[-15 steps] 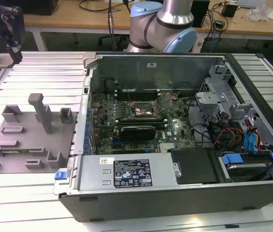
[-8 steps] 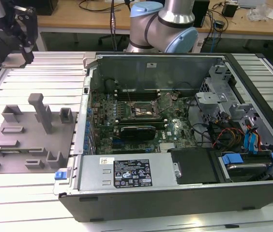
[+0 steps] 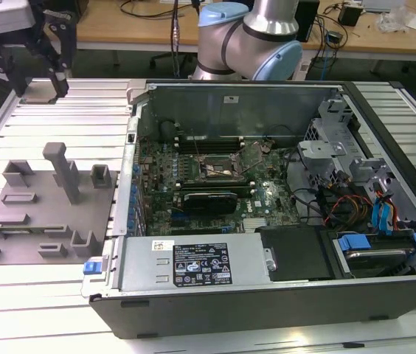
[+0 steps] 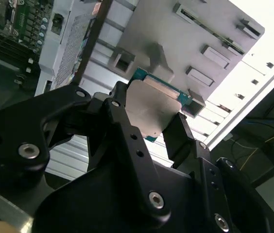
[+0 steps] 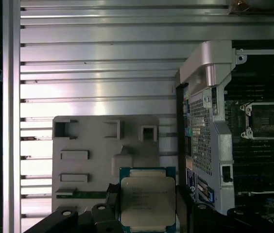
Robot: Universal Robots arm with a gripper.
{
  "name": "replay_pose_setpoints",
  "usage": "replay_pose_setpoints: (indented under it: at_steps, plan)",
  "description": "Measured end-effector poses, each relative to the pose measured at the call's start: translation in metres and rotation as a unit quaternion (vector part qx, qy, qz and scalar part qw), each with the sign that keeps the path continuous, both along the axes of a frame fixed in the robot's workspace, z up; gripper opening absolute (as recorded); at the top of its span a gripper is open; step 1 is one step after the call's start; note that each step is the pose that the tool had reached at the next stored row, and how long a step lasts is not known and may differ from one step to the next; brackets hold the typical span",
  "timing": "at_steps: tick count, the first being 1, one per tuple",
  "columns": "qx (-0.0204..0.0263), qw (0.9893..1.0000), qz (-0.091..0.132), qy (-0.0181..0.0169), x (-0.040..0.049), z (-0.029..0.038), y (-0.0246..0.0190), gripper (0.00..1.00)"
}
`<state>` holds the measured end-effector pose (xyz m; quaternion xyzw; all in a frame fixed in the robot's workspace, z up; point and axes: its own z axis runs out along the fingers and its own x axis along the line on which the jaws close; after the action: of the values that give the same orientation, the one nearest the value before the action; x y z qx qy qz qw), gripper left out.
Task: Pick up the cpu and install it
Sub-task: 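Pick up the cpu and move it towards the insertion slot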
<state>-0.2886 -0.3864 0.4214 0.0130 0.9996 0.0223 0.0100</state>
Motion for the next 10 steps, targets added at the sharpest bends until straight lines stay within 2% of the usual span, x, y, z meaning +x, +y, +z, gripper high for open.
replay_pose_setpoints:
  at_steps: [3,5,9,10]
  plan:
    - [0.0,1.0,0.0,0.0001,0.0111,0.0,0.0,0.55]
    - [0.0,1.0,0.0,0.0002,0.0237,0.0,0.0,0.55]
    - [0.0,1.0,0.0,0.0002,0.0387,0.0,-0.0001,0.55]
    - [0.0,1.0,0.0,0.0004,0.0452,0.0001,0.0,0.55]
